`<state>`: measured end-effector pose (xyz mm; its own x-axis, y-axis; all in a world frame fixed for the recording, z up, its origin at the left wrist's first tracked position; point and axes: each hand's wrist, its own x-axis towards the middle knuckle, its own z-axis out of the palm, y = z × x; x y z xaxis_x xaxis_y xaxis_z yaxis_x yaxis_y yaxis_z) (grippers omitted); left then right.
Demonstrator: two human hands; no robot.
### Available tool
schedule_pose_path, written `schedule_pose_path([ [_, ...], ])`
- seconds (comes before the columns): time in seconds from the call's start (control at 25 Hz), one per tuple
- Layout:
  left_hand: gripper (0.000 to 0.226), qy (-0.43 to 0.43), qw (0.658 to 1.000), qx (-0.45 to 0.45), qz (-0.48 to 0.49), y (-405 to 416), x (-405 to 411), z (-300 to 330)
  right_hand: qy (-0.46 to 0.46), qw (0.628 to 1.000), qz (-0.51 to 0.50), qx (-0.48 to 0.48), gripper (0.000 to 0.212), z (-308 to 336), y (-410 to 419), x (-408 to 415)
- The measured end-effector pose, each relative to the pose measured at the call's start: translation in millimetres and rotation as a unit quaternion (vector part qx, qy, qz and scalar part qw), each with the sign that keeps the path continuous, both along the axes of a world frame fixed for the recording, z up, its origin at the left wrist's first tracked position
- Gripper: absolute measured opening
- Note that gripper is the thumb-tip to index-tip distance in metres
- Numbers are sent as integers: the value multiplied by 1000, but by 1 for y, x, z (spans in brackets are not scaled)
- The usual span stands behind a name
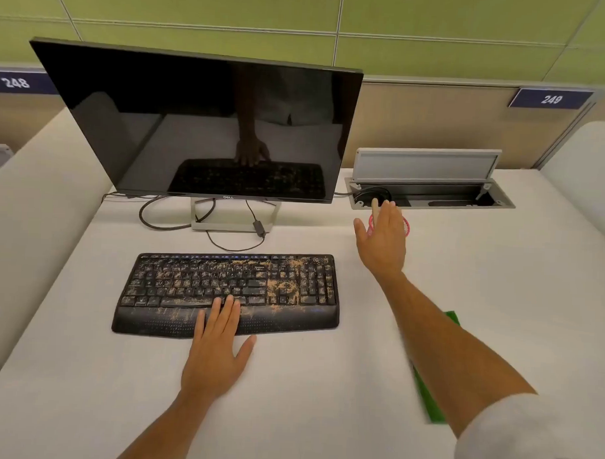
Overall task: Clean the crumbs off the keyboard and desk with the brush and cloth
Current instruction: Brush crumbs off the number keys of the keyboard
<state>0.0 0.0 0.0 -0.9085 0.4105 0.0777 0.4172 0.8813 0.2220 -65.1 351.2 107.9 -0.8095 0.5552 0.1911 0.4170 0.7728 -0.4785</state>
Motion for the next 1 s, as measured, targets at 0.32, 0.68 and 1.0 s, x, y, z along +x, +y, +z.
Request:
schedule_pose_path([
  [0.32,75,5,1000,-20,7,-3,1,0,-130,989,-16,69,56,4,23,-39],
  [0.68,73,6,1000,-18,7,-2,3,3,-5,999,-48,-12,33,4,26,-37],
  [1.0,72,2,1000,-7,1,-3,3,2,245,964,-96,-21,33,27,13,-7],
])
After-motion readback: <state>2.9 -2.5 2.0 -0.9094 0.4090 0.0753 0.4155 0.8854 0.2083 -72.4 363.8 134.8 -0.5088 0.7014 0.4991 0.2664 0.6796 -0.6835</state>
